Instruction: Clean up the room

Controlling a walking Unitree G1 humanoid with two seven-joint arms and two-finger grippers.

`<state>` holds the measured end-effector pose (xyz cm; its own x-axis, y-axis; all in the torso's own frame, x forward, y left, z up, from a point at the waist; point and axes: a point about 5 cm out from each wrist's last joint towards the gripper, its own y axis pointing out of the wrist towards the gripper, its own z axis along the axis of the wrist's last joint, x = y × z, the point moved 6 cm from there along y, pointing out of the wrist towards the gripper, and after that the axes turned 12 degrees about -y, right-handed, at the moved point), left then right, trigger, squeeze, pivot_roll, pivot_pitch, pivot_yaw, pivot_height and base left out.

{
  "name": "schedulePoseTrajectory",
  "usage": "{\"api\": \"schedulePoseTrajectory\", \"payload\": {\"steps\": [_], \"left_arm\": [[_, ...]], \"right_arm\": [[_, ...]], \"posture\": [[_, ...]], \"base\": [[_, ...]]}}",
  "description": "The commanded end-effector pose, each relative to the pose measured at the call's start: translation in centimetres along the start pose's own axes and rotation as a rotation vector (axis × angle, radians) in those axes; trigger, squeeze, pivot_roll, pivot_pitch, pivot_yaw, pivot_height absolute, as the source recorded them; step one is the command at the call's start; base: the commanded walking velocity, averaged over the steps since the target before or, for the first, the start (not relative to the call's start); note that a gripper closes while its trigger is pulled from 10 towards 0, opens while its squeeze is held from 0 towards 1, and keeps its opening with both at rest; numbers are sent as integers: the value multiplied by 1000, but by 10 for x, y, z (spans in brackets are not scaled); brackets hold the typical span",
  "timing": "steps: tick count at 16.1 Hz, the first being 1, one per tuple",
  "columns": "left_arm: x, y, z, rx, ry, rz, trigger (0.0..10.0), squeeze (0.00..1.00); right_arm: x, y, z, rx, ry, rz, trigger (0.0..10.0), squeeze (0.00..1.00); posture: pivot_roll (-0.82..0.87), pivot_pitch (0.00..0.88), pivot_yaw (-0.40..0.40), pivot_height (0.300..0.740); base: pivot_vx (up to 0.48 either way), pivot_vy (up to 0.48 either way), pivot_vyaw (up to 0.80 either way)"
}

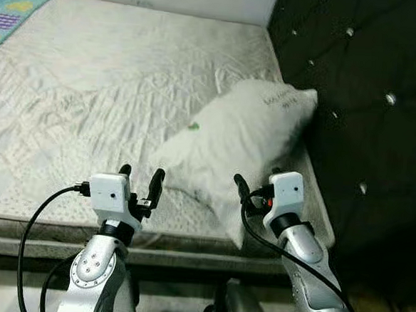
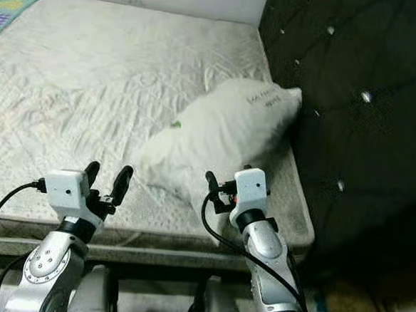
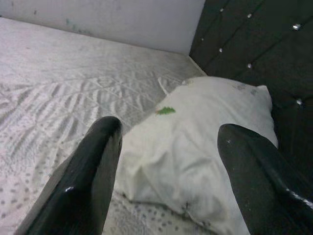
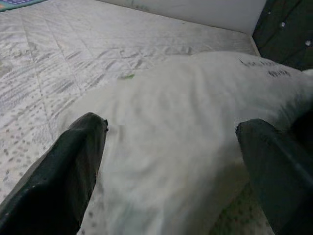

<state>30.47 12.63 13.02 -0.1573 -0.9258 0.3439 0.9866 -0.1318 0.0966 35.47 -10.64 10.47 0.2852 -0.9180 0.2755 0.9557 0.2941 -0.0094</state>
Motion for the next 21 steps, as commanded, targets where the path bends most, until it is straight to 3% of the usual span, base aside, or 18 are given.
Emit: {"api": "schedulePoseTrajectory", "payload": {"steps": [1,21], "left_arm": [[4,1,1,3,-1,-7,10000,0],[15,4,3,11,-37,-77,10000,0]], "right_arm": [[3,-2,-2,-10,-5,-5,10000,0],[6,1,-1,-7,-14,-22,10000,0]], "posture": [[-7,177,-96,626],[-12,185,-98,626]], "base": [[0,0,0],[0,0,0]]}}
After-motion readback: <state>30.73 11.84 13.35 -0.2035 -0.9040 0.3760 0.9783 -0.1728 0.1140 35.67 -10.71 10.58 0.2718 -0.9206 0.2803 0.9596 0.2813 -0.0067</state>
